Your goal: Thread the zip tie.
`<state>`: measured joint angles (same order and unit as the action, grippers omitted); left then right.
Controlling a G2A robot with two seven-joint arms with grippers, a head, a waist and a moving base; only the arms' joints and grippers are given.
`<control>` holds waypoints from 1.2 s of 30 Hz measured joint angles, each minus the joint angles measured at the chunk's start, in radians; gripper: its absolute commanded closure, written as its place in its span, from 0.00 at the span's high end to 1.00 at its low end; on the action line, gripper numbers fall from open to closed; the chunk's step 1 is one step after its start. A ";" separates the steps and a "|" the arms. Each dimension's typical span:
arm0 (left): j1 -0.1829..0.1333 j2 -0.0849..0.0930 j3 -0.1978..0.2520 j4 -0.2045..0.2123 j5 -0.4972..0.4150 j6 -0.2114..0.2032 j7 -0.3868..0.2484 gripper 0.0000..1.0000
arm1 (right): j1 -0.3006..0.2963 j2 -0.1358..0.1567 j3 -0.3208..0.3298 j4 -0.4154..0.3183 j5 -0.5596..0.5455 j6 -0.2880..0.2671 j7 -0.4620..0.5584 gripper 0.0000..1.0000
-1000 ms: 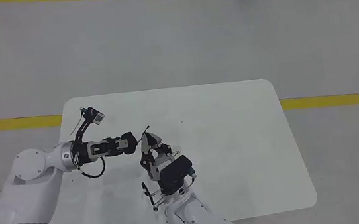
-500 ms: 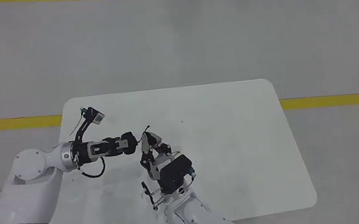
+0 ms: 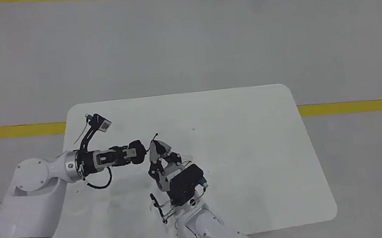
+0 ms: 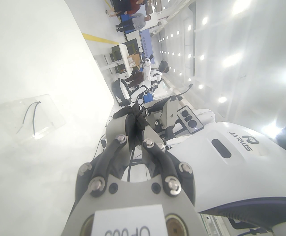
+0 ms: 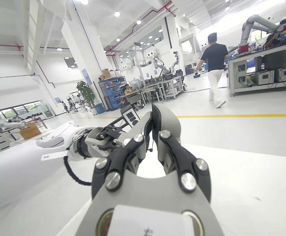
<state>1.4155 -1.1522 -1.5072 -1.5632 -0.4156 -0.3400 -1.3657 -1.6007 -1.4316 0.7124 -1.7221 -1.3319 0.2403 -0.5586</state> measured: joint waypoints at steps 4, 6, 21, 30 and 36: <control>0.000 0.000 0.000 0.000 0.000 0.000 0.000 0.00 | 0.001 0.000 -0.001 0.001 0.000 -0.001 0.005 0.00; 0.000 0.000 0.000 0.000 0.000 0.000 0.000 0.00 | 0.001 0.000 -0.001 0.002 -0.002 -0.001 0.008 0.00; 0.000 0.000 0.000 0.000 0.000 0.000 0.000 0.00 | 0.013 -0.002 -0.010 0.017 0.011 0.011 0.008 0.00; 0.000 0.000 0.000 0.000 0.000 0.000 0.000 0.00 | 0.018 0.003 -0.013 0.016 0.077 -0.011 -0.005 0.00; 0.000 0.000 0.000 0.000 0.000 0.000 0.000 0.00 | 0.023 0.009 -0.022 0.011 0.107 -0.026 -0.012 0.00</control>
<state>1.4155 -1.1522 -1.5072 -1.5632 -0.4156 -0.3400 -1.3657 -1.5775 -1.4228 0.6900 -1.7108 -1.2252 0.2142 -0.5705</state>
